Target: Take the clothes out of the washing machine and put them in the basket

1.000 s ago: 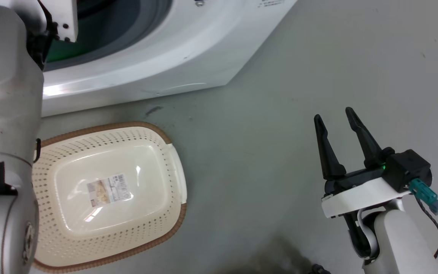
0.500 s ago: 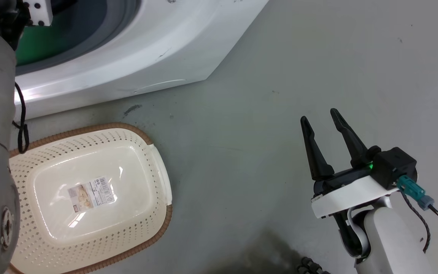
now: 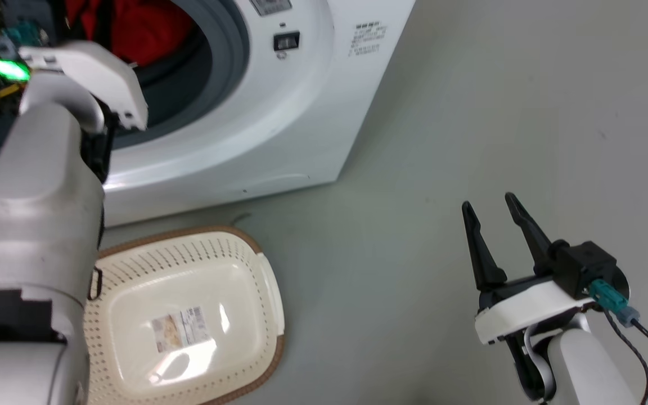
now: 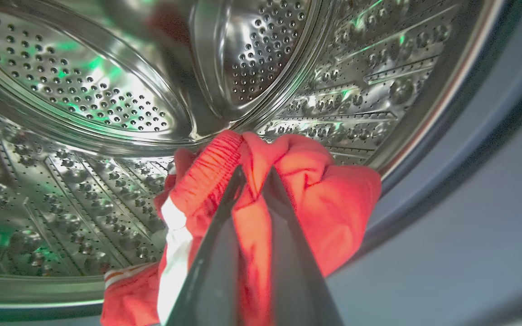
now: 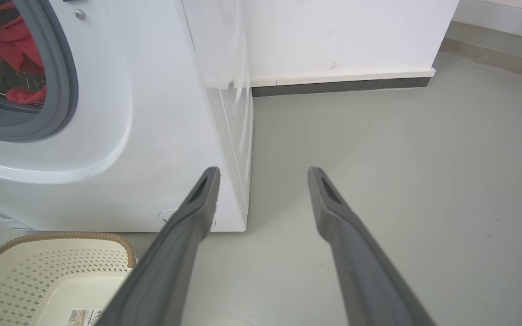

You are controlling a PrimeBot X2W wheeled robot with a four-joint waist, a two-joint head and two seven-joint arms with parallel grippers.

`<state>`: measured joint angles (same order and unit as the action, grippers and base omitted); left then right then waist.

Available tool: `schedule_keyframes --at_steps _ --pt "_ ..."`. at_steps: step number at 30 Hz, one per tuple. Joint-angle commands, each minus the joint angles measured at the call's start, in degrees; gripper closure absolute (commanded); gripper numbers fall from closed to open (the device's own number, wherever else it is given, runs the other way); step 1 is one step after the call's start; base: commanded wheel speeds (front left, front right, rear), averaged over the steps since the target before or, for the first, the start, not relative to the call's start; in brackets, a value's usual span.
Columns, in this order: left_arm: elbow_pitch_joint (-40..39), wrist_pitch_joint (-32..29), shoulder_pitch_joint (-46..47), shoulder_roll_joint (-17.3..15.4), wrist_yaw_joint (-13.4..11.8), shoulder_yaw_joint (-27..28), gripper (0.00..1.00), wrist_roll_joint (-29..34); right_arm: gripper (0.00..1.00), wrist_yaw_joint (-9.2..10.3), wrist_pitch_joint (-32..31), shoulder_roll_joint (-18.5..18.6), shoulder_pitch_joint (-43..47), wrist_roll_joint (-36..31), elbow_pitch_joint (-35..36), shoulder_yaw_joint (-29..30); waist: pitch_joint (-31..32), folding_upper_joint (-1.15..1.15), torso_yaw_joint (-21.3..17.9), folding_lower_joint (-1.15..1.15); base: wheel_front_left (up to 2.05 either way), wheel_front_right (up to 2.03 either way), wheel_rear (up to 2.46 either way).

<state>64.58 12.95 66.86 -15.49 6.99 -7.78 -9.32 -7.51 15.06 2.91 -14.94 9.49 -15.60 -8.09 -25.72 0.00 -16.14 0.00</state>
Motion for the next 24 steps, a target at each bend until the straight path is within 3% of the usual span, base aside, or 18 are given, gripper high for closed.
schedule_keyframes --at_steps 1,5,18,24 --pt "-1.8 1.7 -3.2 0.7 -0.2 0.0 1.0 -0.4 0.0 0.04 -0.4 -0.1 1.6 -0.7 -0.5 0.6 5.5 0.0 2.4 0.0 0.0 0.0 0.0" --pt "-7.0 2.3 -7.4 1.5 -0.8 1.0 1.0 -1.2 0.0 0.04 -1.3 0.0 3.0 -1.3 -0.5 1.4 8.5 0.0 3.4 0.0 0.0 0.0 0.0" --pt "-38.9 2.4 -31.9 5.4 -2.4 7.3 1.0 -3.0 0.0 0.04 -5.6 -0.1 9.3 -2.4 2.5 3.8 17.6 0.0 7.0 0.0 0.0 0.0 0.0" --pt "-51.2 2.4 -41.7 8.0 -3.2 7.1 1.0 -2.4 0.0 0.04 -7.5 -0.1 11.8 -3.0 4.5 4.7 19.8 0.0 9.3 0.0 0.0 0.0 0.0"
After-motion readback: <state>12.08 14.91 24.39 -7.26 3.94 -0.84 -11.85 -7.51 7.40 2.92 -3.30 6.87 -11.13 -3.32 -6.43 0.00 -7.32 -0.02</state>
